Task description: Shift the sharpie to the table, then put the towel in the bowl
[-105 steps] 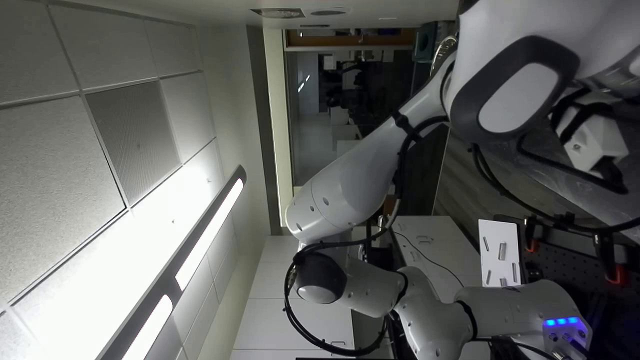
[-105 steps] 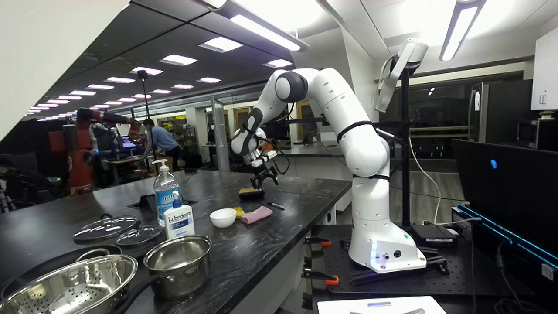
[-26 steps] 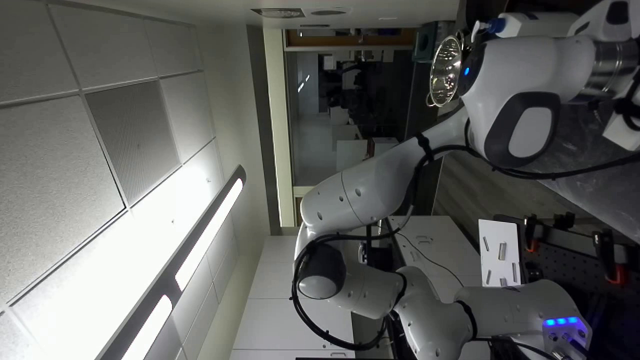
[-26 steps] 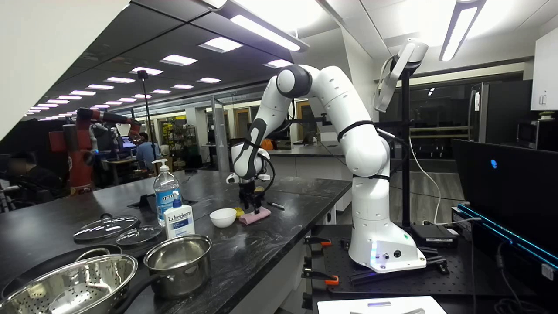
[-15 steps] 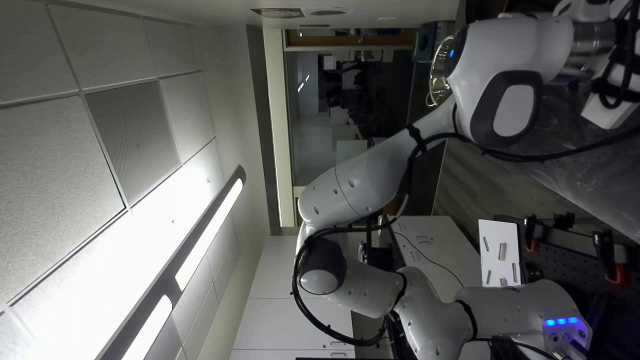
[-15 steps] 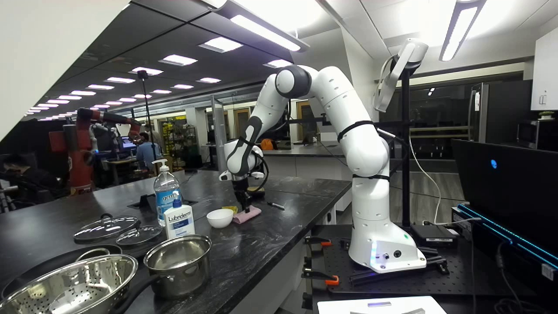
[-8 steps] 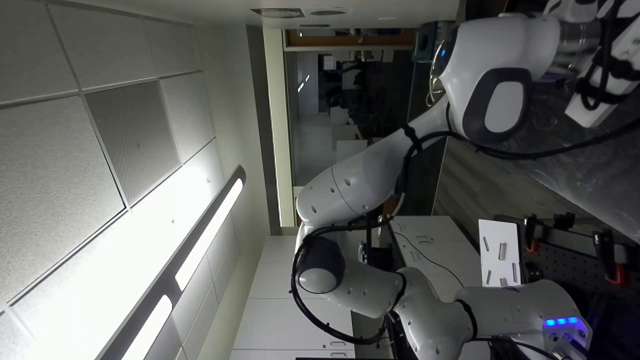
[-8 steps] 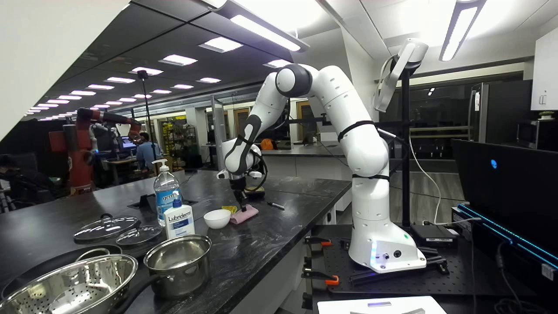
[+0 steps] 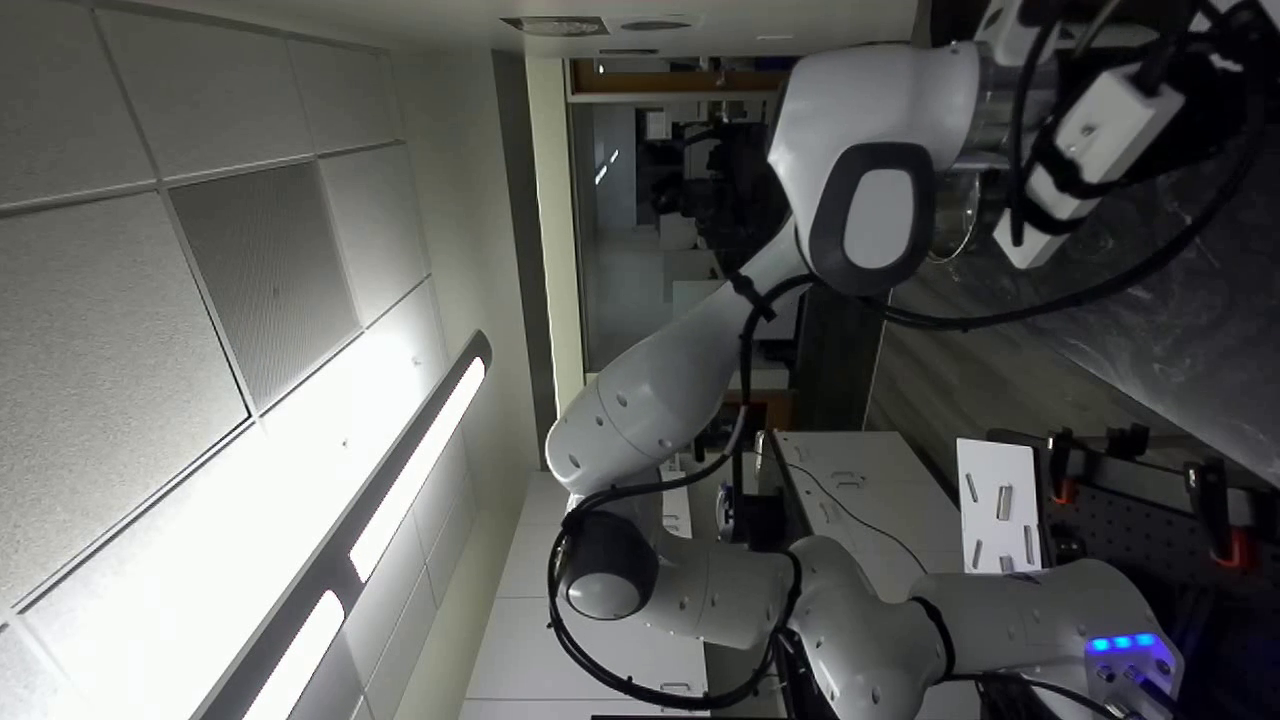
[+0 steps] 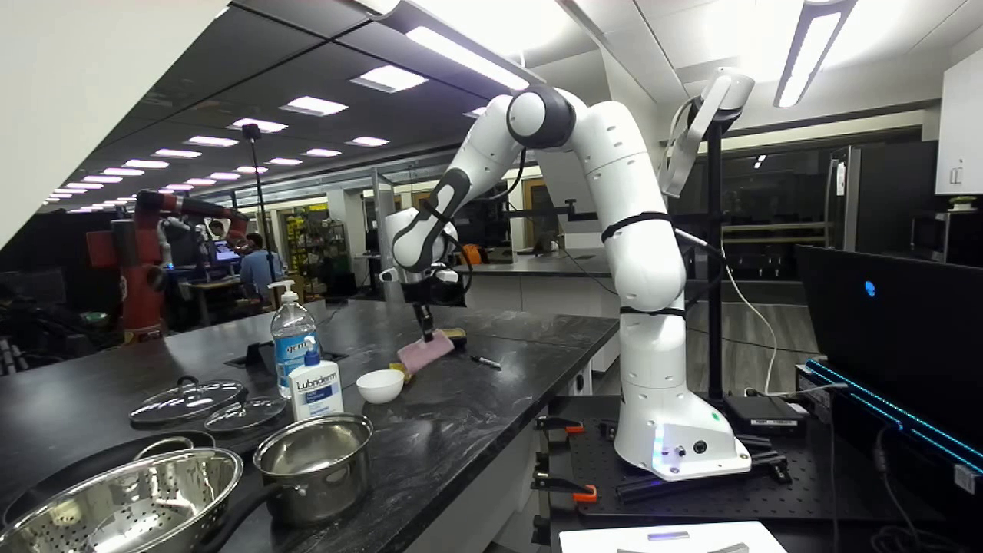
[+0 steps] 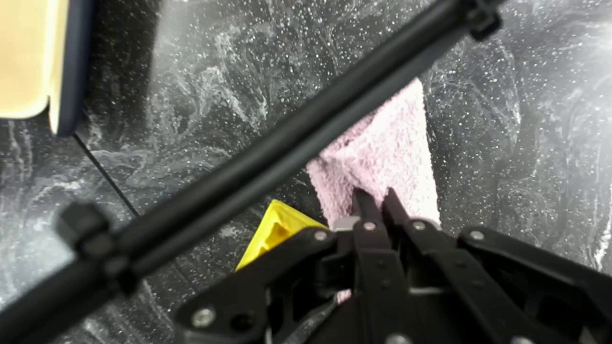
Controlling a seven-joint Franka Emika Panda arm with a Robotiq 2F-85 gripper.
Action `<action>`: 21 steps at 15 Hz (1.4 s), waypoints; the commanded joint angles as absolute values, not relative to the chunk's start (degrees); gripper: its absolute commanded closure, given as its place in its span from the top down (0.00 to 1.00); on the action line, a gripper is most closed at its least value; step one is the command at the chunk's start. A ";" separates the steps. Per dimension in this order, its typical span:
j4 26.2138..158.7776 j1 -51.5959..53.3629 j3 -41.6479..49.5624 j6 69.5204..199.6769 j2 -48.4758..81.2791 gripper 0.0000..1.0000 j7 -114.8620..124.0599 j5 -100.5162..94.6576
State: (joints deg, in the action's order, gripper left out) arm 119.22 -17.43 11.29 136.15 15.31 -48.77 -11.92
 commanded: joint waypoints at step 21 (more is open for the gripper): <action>121.05 -10.15 9.65 133.00 6.97 0.02 -22.03 -20.27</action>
